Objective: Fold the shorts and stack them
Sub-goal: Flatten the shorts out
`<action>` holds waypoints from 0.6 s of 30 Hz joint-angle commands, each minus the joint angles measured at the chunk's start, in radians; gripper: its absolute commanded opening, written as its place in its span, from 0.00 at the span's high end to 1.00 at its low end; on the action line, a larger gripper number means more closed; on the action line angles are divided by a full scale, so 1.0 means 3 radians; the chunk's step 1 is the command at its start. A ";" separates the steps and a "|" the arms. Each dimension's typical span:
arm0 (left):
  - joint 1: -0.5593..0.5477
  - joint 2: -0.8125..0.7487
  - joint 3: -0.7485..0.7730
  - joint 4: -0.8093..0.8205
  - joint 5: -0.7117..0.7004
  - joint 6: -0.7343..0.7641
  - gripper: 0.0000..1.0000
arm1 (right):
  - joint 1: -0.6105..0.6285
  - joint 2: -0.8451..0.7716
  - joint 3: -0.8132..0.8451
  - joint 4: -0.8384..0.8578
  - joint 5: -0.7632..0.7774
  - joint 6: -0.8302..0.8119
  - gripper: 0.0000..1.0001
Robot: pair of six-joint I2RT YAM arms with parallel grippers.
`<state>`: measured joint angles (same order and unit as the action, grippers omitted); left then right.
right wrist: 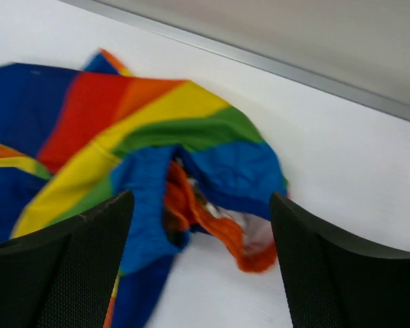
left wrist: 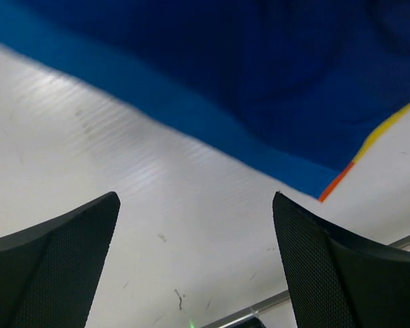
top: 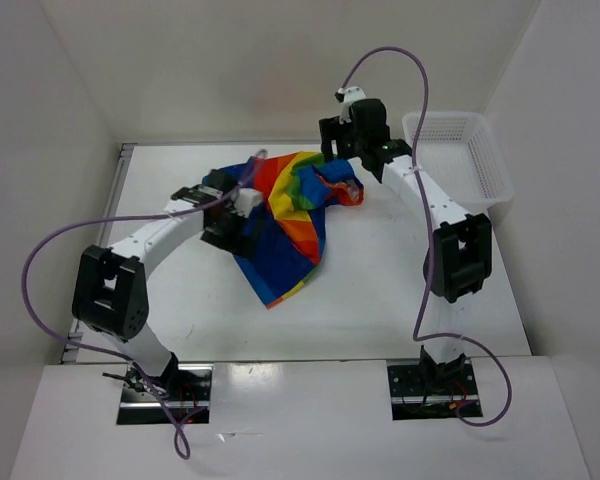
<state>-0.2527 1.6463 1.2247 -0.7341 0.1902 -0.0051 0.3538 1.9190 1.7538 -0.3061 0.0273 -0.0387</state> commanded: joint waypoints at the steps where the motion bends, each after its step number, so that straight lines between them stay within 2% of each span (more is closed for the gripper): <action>1: -0.0818 -0.0021 0.0274 0.0023 -0.0423 0.0017 0.01 | 0.0027 0.0362 0.0203 -0.0135 -0.0719 0.0216 0.16; 3: -0.1236 0.0014 0.0167 0.0166 -0.0785 0.0017 0.01 | 0.0027 0.0551 0.0203 -0.0135 -0.0644 0.0282 0.20; 5: -0.1356 0.0045 -0.0113 0.0376 -0.1174 0.0017 0.01 | 0.0027 0.0593 0.0203 -0.0135 -0.0643 0.0359 0.24; 8: -0.1387 0.0005 -0.0247 0.0376 -0.1100 0.0017 0.01 | -0.0003 0.0629 0.0167 -0.0135 -0.0771 0.0435 0.24; 11: -0.1591 0.0004 -0.0426 0.0519 -0.1069 0.0017 0.01 | -0.0003 0.0680 0.0131 -0.0135 -0.0888 0.0467 0.24; 15: -0.1668 0.0111 -0.0554 0.0698 -0.1186 0.0017 0.01 | -0.0003 0.0747 0.0131 -0.0166 -0.1011 0.0467 0.26; 18: -0.1668 0.0147 -0.0524 0.0653 -0.0962 0.0017 0.01 | -0.0003 0.0670 0.0045 -0.0207 -0.1042 0.0467 0.26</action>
<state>-0.7525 1.6764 1.0645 -0.5678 -0.1253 -0.0029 0.3553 2.1513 1.7767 -0.3676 -0.2447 0.0887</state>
